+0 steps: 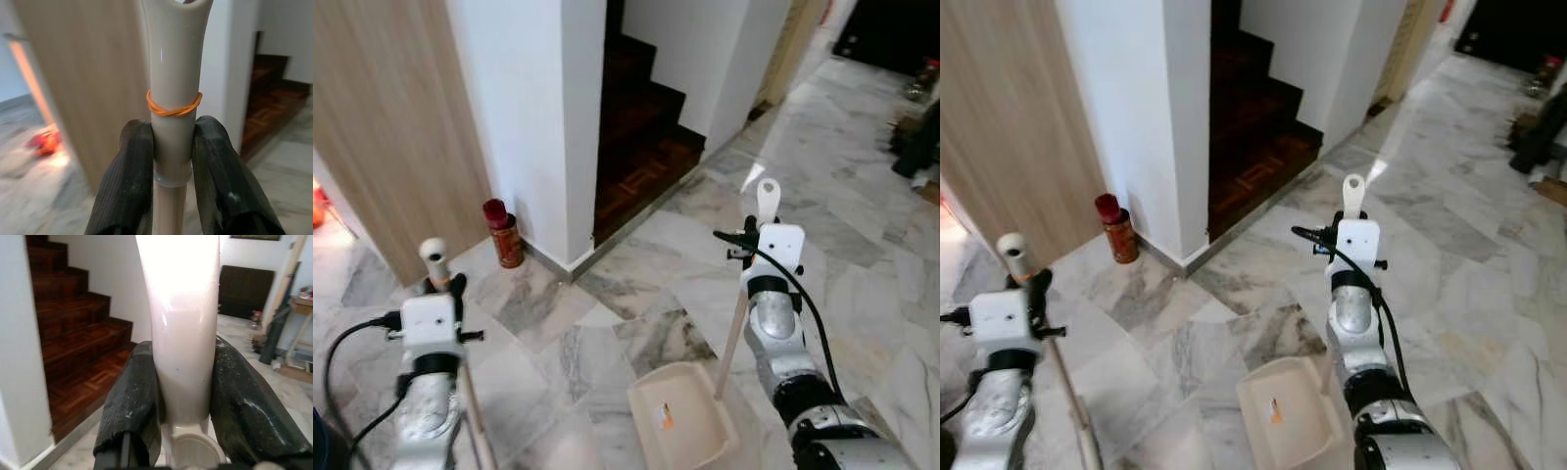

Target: Sweep floor

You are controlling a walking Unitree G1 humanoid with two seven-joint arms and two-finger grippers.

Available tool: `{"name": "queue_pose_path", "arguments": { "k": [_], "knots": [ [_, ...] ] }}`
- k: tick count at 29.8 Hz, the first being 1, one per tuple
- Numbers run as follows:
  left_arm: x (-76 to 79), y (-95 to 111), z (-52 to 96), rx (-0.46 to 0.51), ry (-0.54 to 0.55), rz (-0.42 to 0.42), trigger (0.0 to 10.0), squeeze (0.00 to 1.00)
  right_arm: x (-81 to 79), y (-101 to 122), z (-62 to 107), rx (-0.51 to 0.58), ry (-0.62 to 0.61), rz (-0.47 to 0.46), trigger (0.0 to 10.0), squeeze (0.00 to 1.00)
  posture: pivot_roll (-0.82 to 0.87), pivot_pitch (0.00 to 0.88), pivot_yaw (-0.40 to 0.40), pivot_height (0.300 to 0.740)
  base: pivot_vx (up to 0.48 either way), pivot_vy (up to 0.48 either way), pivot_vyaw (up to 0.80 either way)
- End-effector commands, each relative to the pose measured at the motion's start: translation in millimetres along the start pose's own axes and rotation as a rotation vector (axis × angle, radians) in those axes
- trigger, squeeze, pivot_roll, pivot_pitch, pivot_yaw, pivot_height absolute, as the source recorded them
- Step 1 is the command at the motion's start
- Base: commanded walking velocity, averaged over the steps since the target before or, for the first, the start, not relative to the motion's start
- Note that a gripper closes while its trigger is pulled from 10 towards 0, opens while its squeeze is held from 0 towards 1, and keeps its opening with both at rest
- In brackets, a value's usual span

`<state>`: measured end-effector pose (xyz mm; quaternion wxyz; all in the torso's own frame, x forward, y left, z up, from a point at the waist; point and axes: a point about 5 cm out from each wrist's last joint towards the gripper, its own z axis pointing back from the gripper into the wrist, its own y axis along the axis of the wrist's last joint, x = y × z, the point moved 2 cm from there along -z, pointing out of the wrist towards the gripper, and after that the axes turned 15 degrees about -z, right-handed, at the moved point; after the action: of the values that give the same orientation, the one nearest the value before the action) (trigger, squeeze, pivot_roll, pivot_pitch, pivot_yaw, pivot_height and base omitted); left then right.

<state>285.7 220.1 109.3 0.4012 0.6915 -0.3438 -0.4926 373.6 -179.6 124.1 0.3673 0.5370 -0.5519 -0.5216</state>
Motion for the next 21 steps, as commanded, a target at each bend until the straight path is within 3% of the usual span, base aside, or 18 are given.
{"name": "queue_pose_path", "arguments": {
  "k": [1,8,11,13,17,21],
  "knots": [
    [14.0,17,-7.6,0.074,-0.028,0.029,10.0,0.0,11.4,19,-7.1,0.072,-0.015,0.003,10.0,0.0,0.16,0.0,-0.1,0.74,0.0,0.0,-0.79],
    [14.7,10,1.3,0.054,-0.043,0.028,10.0,0.0,8.5,19,-4.3,0.082,-0.021,-0.015,10.0,0.0,0.15,0.0,-0.09,0.74,0.0,0.0,-0.79],
    [15.6,9,5.0,0.051,-0.061,0.022,10.0,0.0,12.2,14,0.7,0.068,-0.031,-0.026,10.0,0.0,0.15,0.0,-0.044,0.74,0.0,0.0,-0.79],
    [19.8,14,5.0,0.067,-0.102,0.022,10.0,0.0,23.6,12,5.7,0.073,-0.071,-0.019,10.0,0.0,0.12,0.0,-0.007,0.74,0.0,0.0,-0.79],
    [22.8,14,5.3,0.069,-0.14,0.016,10.0,0.0,31.7,11,10.1,0.076,-0.108,-0.023,10.0,0.0,0.11,0.0,0.013,0.74,0.0,0.0,-0.79],
    [17.7,15,0.4,0.076,-0.142,0.008,10.0,0.0,27.9,8,14.5,0.066,-0.112,-0.034,10.0,0.0,0.1,0.0,0.007,0.74,0.0,0.0,-0.79]
  ]
}}
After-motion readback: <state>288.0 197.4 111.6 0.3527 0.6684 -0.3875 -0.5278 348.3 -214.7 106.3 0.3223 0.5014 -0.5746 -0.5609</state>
